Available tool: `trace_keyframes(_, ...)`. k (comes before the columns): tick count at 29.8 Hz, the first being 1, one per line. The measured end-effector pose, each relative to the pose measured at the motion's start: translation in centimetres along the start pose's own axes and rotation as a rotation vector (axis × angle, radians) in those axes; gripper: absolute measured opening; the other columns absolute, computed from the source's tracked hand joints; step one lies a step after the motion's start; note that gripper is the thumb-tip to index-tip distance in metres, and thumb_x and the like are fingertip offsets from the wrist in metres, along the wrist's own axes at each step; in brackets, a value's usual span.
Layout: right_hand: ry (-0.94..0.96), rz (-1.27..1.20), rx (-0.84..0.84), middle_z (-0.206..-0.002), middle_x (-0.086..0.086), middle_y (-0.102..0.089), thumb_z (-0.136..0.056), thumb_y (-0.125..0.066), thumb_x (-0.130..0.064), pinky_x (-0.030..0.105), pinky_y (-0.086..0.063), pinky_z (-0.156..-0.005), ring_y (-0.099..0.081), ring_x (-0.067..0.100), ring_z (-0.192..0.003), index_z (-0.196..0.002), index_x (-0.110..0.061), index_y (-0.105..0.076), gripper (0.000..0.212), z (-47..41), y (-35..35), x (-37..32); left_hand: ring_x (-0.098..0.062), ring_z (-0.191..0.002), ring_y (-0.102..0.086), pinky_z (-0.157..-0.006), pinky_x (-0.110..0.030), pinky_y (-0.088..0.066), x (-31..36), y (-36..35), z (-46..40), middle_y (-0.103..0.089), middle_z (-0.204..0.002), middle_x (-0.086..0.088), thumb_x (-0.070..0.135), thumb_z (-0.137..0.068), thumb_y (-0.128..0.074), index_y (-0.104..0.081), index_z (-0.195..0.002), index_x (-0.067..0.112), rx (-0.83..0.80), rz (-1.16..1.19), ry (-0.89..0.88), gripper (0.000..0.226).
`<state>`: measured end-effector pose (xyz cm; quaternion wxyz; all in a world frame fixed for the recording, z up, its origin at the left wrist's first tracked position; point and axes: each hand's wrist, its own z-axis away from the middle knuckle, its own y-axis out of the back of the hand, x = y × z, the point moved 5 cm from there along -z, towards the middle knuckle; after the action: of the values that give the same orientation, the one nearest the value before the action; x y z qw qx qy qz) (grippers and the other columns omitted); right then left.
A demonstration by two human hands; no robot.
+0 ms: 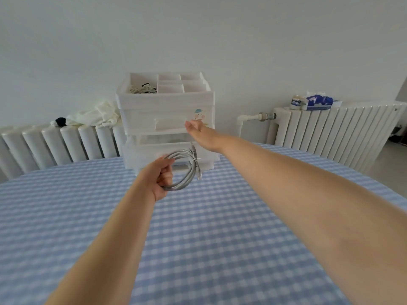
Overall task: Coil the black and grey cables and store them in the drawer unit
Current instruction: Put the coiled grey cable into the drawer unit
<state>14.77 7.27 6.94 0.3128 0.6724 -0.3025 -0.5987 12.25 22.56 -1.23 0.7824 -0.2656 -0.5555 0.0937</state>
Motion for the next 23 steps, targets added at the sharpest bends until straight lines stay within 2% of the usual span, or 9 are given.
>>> trace_keyframes(5, 0.001, -0.039, -0.011, -0.161, 0.003, -0.015, -0.093, -0.023, -0.066, 0.042, -0.014, -0.119, -0.018, 0.023, -0.146, -0.152, -0.020, -0.015, 0.075, -0.2, -0.1, 0.3, -0.002, -0.028, -0.020, -0.026, -0.014, -0.014, -0.3, -0.2, 2.4, -0.029, -0.045, 0.008, 0.008, -0.095, -0.051, -0.049, -0.077, 0.021, -0.032, -0.022, 0.023, 0.022)
trace_keyframes(8, 0.063, -0.086, 0.053, -0.155, 0.006, -0.031, -0.098, -0.032, -0.053, 0.041, -0.022, -0.116, -0.031, 0.022, -0.141, -0.147, -0.016, -0.029, 0.061, 0.2, -0.1, 0.8, -0.002, -0.029, -0.019, -0.027, -0.013, -0.014, -0.3, -1.6, 3.9, -0.028, -0.045, 0.008, 0.009, -0.093, -0.055, -0.047, -0.072, 0.019, -0.045, -0.161, 0.052, 0.025)
trace_keyframes(11, 0.109, -0.240, 0.208, -0.132, 0.004, -0.054, -0.101, -0.037, -0.041, 0.039, -0.033, -0.109, -0.047, 0.015, -0.122, -0.132, -0.011, -0.047, 0.044, 1.2, 0.6, 1.4, -0.001, -0.030, -0.022, -0.027, -0.012, -0.017, 1.8, -3.4, 5.2, -0.031, -0.048, 0.008, 0.015, -0.091, -0.061, -0.053, -0.073, 0.018, -0.102, -0.245, 0.008, 0.020)
trace_keyframes(14, 0.078, -0.272, 0.341, -0.113, 0.002, -0.061, -0.101, -0.033, -0.037, 0.039, -0.042, -0.097, -0.055, 0.021, -0.108, -0.115, -0.014, -0.053, 0.033, 2.9, 1.7, 1.9, -0.002, -0.033, -0.027, -0.030, -0.013, -0.024, 6.4, -4.4, 5.2, -0.037, -0.051, 0.006, 0.024, -0.092, -0.060, -0.049, -0.071, 0.018, -0.076, -0.199, -0.124, 0.024)
trace_keyframes(17, 0.228, -0.142, 0.479, -0.126, 0.008, -0.058, -0.102, -0.032, -0.024, 0.037, -0.044, -0.091, -0.056, 0.024, -0.111, -0.132, -0.016, -0.043, 0.033, 5.3, 2.6, 0.9, -0.004, -0.033, -0.024, -0.032, -0.013, -0.023, 9.3, -5.1, 3.4, -0.032, -0.050, 0.004, 0.019, -0.102, -0.045, -0.041, -0.072, 0.016, -0.032, -0.086, -0.145, 0.030)
trace_keyframes(19, 0.359, -0.023, 0.466, -0.136, 0.006, -0.051, -0.100, -0.034, -0.015, 0.038, -0.044, -0.092, -0.054, 0.024, -0.115, -0.141, -0.019, -0.035, 0.042, 6.5, 2.3, -0.2, -0.006, -0.030, -0.025, -0.031, -0.014, -0.022, 9.8, -5.3, 1.7, -0.030, -0.046, 0.003, 0.009, -0.103, -0.035, -0.037, -0.072, 0.015, 0.021, -0.103, -0.089, 0.032)
trace_keyframes(21, 0.425, 0.123, 0.401, -0.145, 0.005, -0.042, -0.100, -0.035, -0.017, 0.040, -0.044, -0.095, -0.049, 0.025, -0.124, -0.145, -0.022, -0.031, 0.046, 6.8, 1.5, -0.7, -0.008, -0.027, -0.025, -0.031, -0.014, -0.023, 9.6, -5.3, 0.4, -0.031, -0.040, 0.001, 0.002, -0.100, -0.028, -0.033, -0.070, 0.014, 0.081, -0.184, -0.021, 0.032)
trace_keyframes(23, 0.436, 0.209, 0.363, -0.151, 0.005, -0.033, -0.102, -0.036, -0.029, 0.040, -0.041, -0.099, -0.041, 0.025, -0.133, -0.147, -0.022, -0.028, 0.046, 6.7, 0.8, -0.7, -0.008, -0.025, -0.025, -0.031, -0.014, -0.024, 9.3, -5.1, -0.6, -0.031, -0.039, -0.002, 0.000, -0.098, -0.027, -0.032, -0.071, 0.013, 0.135, -0.260, 0.019, 0.031)
